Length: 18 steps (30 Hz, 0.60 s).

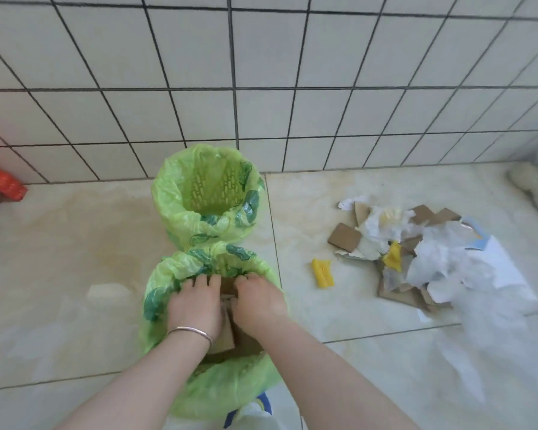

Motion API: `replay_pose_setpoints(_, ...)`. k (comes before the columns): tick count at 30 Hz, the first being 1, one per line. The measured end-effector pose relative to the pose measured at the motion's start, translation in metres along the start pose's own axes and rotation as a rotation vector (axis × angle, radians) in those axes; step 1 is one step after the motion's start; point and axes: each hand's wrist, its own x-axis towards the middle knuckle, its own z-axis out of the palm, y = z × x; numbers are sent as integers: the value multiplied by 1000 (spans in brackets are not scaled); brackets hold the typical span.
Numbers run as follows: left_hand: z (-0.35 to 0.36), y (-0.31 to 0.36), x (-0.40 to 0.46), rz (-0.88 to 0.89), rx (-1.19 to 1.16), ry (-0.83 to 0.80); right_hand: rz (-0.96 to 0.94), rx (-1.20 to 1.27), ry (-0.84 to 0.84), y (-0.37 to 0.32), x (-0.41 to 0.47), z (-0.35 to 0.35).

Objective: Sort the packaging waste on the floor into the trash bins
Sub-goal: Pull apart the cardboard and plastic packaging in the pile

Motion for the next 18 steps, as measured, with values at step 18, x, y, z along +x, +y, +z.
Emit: replay_pose_setpoints(18, -28, 273, 10, 620, 42, -136, 698, 731, 340, 246, -105, -34)
